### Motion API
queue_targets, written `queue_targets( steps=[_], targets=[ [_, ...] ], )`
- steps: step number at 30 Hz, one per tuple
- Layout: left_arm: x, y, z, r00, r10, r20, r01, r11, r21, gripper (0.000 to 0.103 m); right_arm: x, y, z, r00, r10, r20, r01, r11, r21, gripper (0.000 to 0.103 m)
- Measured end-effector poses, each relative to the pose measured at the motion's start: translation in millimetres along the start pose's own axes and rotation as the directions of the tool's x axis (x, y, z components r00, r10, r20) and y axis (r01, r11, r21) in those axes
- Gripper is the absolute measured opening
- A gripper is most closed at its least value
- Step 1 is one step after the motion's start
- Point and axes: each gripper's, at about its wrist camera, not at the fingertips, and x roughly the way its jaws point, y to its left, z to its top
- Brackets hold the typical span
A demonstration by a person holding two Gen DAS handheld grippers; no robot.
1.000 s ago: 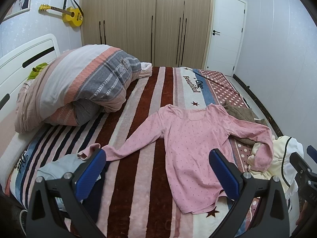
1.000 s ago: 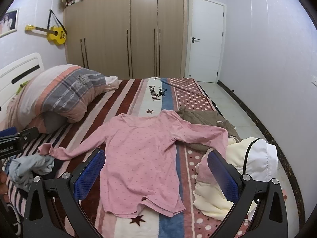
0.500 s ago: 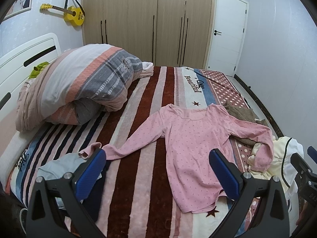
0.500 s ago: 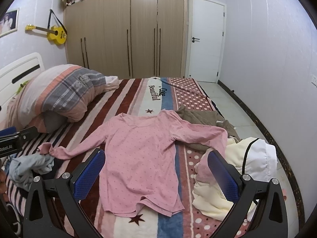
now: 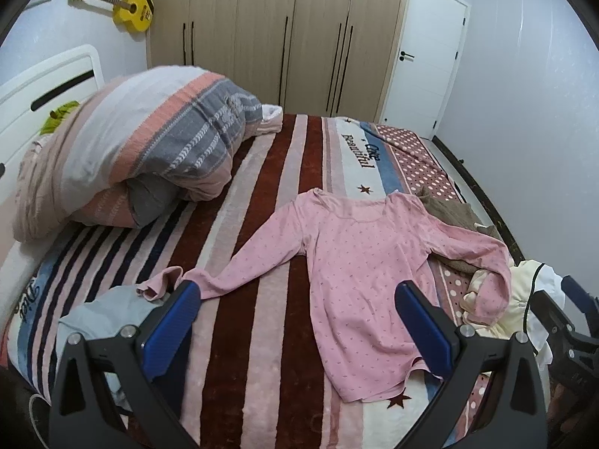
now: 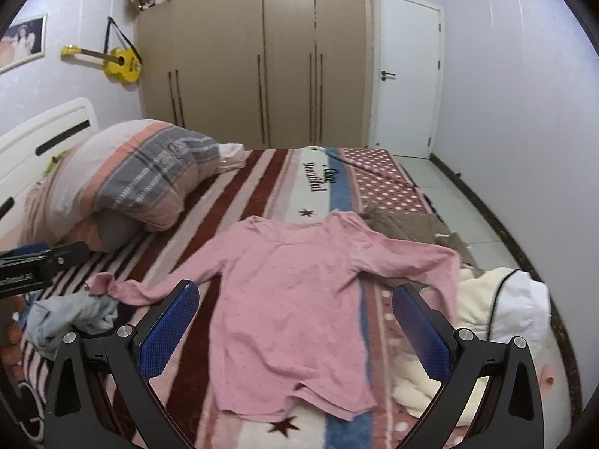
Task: Fold small clothes
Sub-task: 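Move the left tool to the shirt's sleeve cuff and close on it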
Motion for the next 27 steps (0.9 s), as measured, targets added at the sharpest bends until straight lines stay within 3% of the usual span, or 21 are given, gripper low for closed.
queue_targets(
  steps=[4, 7, 12, 18, 24, 27],
  targets=[
    [25, 19, 8, 0.998, -0.02, -0.057, 0.019, 1.0, -0.01, 0.102, 19, 10, 2, 0.999, 0.023, -0.039, -0.021, 0.999, 0.038, 0.103],
    [45, 34, 10, 0.995, -0.032, -0.09, 0.03, 0.999, -0.03, 0.102, 35, 13, -1, 0.994, 0.085, -0.066, -0.08, 0.994, 0.075, 0.103],
    [81, 53, 6, 0.984, -0.018, -0.175, 0.01, 0.999, -0.048, 0.102, 70, 20, -8, 0.987, 0.072, -0.141, -0.066, 0.997, 0.047, 0.102],
    [114, 93, 14, 0.973, 0.009, -0.232, -0.044, 0.988, -0.147, 0.102, 116, 16, -4, 0.971, 0.119, -0.208, -0.112, 0.993, 0.043, 0.102],
    [145, 148, 13, 0.952, 0.092, -0.292, -0.17, 0.953, -0.251, 0.102, 164, 12, 4, 0.957, 0.145, -0.253, -0.156, 0.987, -0.024, 0.102],
    [154, 167, 8, 0.941, 0.126, -0.314, -0.213, 0.942, -0.26, 0.096, 183, 9, 4, 0.945, 0.171, -0.279, -0.183, 0.983, -0.016, 0.102]
  ],
)
